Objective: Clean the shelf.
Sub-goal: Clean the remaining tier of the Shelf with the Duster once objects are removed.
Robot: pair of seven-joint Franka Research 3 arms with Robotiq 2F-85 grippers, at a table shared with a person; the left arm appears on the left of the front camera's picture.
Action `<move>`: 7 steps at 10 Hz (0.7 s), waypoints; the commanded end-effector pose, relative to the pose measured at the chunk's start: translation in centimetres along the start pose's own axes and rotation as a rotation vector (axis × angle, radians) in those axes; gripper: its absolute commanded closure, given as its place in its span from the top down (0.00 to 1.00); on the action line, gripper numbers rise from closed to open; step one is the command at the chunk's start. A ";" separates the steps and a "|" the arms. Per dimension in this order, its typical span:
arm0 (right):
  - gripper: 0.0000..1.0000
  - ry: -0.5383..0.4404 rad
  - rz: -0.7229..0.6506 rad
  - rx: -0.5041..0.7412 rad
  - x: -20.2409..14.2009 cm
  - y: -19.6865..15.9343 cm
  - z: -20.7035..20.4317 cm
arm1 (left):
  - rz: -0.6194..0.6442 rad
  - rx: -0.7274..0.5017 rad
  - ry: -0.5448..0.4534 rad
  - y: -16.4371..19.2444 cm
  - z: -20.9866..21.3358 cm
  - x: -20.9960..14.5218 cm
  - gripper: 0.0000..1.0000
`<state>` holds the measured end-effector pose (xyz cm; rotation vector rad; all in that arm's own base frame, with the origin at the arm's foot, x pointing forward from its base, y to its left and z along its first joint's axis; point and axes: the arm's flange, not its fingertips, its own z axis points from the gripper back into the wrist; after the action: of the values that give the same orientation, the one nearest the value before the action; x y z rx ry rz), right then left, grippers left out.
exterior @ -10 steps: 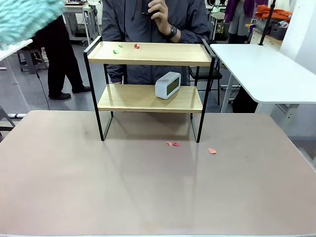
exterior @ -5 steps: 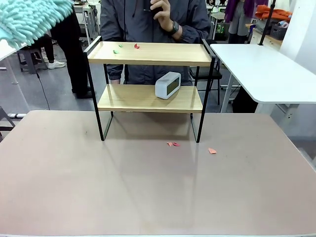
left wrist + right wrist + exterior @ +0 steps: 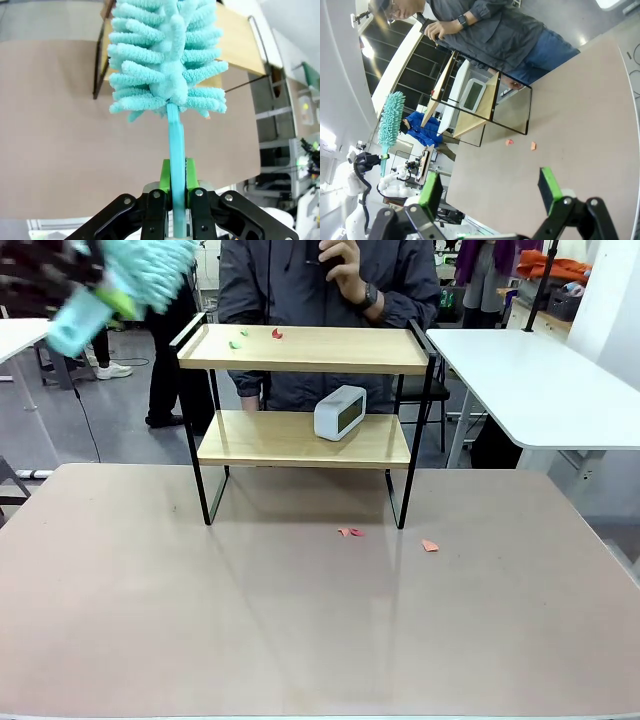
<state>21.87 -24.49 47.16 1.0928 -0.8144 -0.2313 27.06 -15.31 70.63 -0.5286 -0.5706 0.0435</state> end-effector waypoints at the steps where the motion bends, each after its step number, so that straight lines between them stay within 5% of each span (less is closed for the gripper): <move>1: 1.00 -0.022 0.027 0.021 0.3 0.1 -0.1 | -0.054 0.009 0.090 -0.9 -1.8 2.8 0.12; 7: 1.00 -0.022 0.027 0.021 0.3 0.1 -0.1 | -0.064 0.225 0.138 -3.3 -7.2 8.3 0.12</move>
<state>21.87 -24.48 47.16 1.0926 -0.8144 -0.2312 36.72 -19.23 70.20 -0.3363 -0.4590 -0.0091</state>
